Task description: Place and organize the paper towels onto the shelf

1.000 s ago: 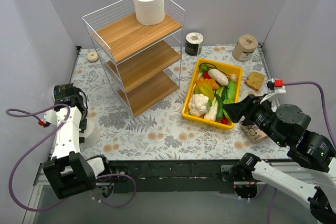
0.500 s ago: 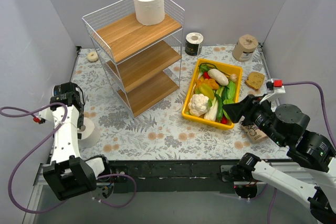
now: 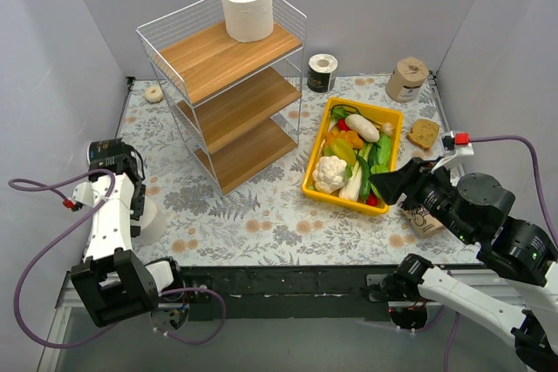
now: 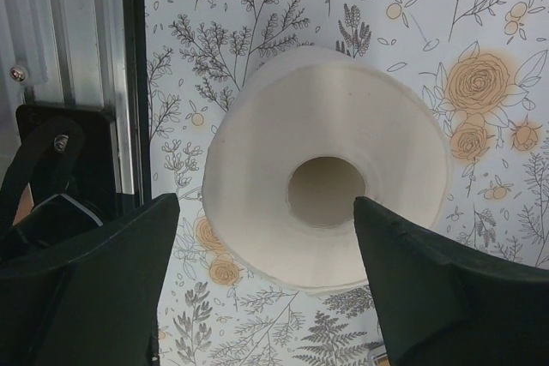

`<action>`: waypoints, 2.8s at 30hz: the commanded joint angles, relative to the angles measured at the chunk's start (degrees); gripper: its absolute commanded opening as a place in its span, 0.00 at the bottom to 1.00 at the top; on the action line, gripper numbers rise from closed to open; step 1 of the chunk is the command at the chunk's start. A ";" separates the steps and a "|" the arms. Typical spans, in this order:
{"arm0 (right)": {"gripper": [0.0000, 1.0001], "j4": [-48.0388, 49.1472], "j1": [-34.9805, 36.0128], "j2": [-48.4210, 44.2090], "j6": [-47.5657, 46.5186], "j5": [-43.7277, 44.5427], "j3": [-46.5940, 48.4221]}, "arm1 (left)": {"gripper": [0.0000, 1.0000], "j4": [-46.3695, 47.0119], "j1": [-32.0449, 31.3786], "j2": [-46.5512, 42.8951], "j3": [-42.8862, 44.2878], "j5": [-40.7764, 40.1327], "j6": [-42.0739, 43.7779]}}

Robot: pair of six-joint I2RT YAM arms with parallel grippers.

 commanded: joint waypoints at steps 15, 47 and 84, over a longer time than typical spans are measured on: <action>0.65 1.49 -0.25 -0.22 -1.03 1.55 -0.67 | 0.84 -3.20 0.36 -2.71 4.52 -3.55 -1.18; 0.67 3.25 -0.17 3.12 -3.49 2.86 -3.30 | 0.54 2.16 3.18 -0.69 -1.29 -2.40 -0.48; 0.68 6.51 -0.17 1.01 -4.90 -2.76 -1.37 | 0.00 7.52 -18.52 -24.94 -4.62 35.29 32.56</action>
